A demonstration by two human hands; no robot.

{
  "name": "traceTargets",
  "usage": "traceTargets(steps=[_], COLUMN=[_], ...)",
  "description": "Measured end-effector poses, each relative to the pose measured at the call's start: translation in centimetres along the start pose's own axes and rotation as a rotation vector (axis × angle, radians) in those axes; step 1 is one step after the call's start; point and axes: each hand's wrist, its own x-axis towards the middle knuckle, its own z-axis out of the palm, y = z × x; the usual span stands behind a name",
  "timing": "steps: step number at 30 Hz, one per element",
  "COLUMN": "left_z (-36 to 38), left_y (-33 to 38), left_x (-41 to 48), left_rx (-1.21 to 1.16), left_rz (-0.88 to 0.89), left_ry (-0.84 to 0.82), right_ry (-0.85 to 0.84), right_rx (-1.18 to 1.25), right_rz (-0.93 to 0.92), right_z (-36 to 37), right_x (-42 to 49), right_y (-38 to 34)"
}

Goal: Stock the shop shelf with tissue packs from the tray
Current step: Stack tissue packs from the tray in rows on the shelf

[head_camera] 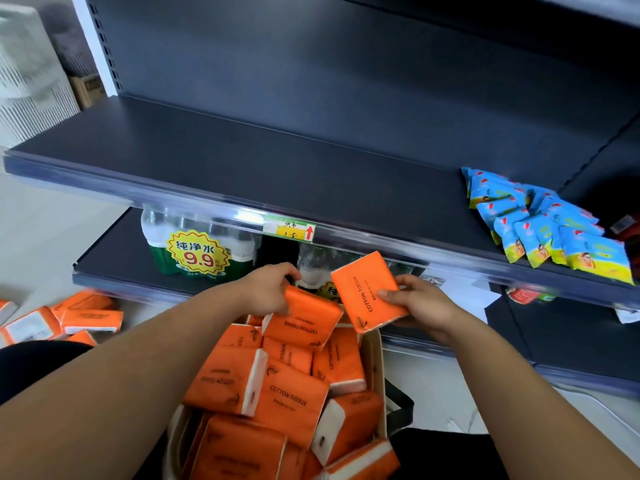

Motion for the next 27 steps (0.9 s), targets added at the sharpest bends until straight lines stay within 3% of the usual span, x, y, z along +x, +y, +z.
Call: traceTargets(steps=[6, 14, 19, 23, 27], left_z=[0.5, -0.5, -1.1, -1.6, -1.0], left_y=[0.4, 1.7, 2.1, 2.6, 3.5], left_x=[-0.7, -0.7, -1.0, -1.5, -1.7], left_rx=[-0.239, -0.678, -0.678, -0.642, -0.702], left_rz=[-0.046, 0.021, 0.074, 0.077, 0.066], left_ry=[-0.003, 0.173, 0.225, 0.211, 0.133], right_ry=[-0.059, -0.128, -0.141, -0.252, -0.302], right_rx=[-0.034, 0.007, 0.165, 0.337, 0.185], right_rz=[-0.016, -0.058, -0.139, -0.237, -0.251], right_z=[-0.2, -1.0, -1.3, -0.9, 1.8], right_x=[-0.6, -1.4, -2.2, -3.2, -3.0], right_y=[0.1, -0.2, -1.1, -1.7, -1.1])
